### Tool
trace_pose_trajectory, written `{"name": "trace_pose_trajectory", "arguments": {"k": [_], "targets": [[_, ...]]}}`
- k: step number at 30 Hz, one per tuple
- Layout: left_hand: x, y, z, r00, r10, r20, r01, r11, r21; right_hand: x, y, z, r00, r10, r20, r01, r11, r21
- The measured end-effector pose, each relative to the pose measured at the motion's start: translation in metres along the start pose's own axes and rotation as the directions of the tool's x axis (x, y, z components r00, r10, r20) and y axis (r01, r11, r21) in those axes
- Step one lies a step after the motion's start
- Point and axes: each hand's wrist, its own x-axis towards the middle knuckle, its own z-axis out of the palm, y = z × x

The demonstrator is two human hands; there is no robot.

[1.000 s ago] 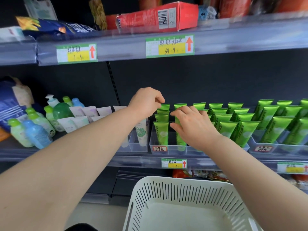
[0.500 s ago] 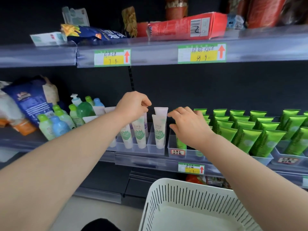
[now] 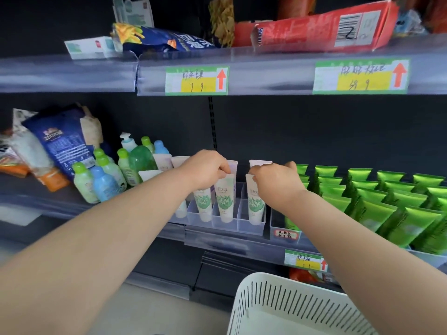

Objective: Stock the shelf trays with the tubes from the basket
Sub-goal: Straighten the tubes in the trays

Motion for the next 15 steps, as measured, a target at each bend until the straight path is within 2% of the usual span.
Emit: {"name": "trace_pose_trajectory", "arguments": {"k": [3,8,15], "targets": [[0.000,-0.003,0.006,1.000,-0.005,0.023,0.004,1.000,0.023,0.002,-0.003,0.003,1.000,-0.003,-0.003,0.003,1.000,0.018],[-0.003,-0.008,0.011,1.000,0.002,-0.014,-0.002,1.000,0.007,-0.004,-0.007,0.006,0.999,-0.030,-0.030,0.032,0.998,0.049],[-0.011,-0.009,0.013,1.000,0.008,-0.029,-0.008,1.000,-0.001,-0.008,-0.013,0.003,0.999,-0.043,-0.034,0.043,0.999,0.007]]}}
